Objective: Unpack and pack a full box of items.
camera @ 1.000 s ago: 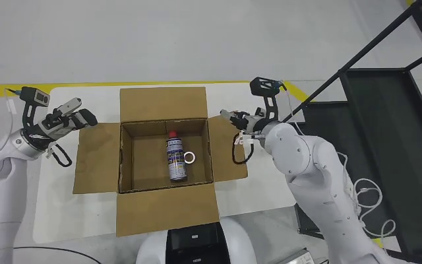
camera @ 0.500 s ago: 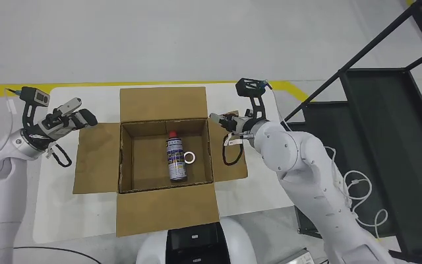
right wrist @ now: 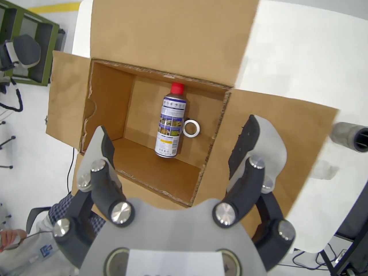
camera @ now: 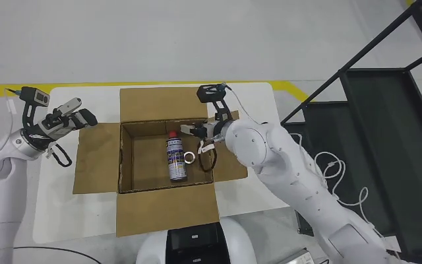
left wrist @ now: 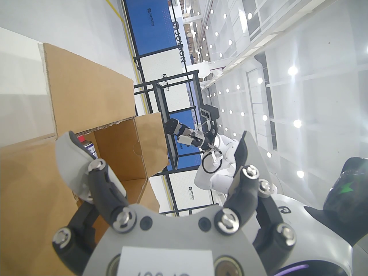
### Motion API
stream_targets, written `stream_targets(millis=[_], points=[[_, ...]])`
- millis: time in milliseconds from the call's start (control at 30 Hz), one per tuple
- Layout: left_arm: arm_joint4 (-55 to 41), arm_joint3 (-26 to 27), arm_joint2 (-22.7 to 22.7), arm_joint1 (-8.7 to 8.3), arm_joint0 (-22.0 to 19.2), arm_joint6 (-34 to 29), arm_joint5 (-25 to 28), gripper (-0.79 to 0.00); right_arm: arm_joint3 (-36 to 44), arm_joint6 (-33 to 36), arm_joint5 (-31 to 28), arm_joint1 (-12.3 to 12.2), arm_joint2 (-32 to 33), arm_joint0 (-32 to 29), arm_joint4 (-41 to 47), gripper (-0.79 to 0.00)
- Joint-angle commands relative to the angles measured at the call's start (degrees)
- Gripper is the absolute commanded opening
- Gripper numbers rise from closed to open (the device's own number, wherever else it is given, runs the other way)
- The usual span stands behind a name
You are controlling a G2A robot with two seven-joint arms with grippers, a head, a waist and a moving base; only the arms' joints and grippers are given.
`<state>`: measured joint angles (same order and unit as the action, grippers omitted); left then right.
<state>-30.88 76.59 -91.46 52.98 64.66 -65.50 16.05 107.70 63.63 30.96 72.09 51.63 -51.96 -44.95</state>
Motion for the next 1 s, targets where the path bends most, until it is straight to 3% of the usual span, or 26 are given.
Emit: stream_targets(millis=[0, 367, 967], points=[[0.0, 0.0, 0.0, 0.0, 0.0, 0.0, 0.0, 0.0, -4.3, -0.2, 0.2, 1.2, -3.6, 3.4, 2.4, 0.0], [0.0, 0.0, 0.0, 0.0, 0.0, 0.0, 0.0, 0.0, -21.9, -1.5, 5.0, 8.1, -19.5, 12.0, 6.8, 0.0], [0.0, 0.0, 0.0, 0.0, 0.0, 0.0, 0.0, 0.0, -38.1, -11.5, 10.2, 16.0, -25.8, 12.8, 12.4, 0.0]])
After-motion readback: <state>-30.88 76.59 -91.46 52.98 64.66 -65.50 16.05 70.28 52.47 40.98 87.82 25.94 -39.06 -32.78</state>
